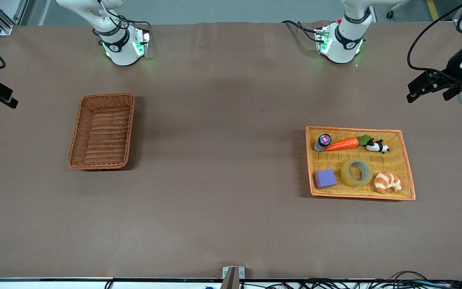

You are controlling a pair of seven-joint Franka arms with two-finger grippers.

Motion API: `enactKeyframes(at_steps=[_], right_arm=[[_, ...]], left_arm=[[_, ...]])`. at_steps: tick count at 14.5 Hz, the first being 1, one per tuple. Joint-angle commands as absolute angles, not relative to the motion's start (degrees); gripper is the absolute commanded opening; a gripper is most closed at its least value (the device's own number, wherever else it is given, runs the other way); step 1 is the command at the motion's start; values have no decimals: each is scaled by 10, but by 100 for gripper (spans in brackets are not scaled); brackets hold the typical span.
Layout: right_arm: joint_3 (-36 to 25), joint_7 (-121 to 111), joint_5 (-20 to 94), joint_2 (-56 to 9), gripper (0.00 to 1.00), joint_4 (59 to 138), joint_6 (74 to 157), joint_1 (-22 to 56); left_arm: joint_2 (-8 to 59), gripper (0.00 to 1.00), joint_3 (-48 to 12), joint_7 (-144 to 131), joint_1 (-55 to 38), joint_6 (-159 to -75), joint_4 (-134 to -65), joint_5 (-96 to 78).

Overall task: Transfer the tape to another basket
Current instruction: 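Reach the left gripper toward the yellow tape roll on the tray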

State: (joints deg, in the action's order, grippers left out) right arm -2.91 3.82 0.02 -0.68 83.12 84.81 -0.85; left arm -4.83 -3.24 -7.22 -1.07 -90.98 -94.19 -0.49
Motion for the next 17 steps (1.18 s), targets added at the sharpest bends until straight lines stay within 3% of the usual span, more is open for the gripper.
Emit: enactKeyframes(at_steps=[1, 3, 8, 13, 17], right_arm=[[-33, 36, 6, -3, 100, 837, 853, -6], [-33, 36, 6, -3, 100, 837, 852, -6], [-33, 35, 6, -3, 100, 837, 852, -6], [-33, 35, 6, -3, 100, 837, 853, -6], [-33, 36, 6, -3, 100, 837, 853, -6]], left_arm=[[-37, 100, -30, -72, -11, -906, -927, -8], [-32, 100, -28, -72, -9, -906, -919, -8], [63, 100, -30, -73, 29, -947, -911, -14], [97, 100, -29, -86, 29, -1205, -1091, -7], [186, 95, -30, -92, 31, -1326, -1119, 8]])
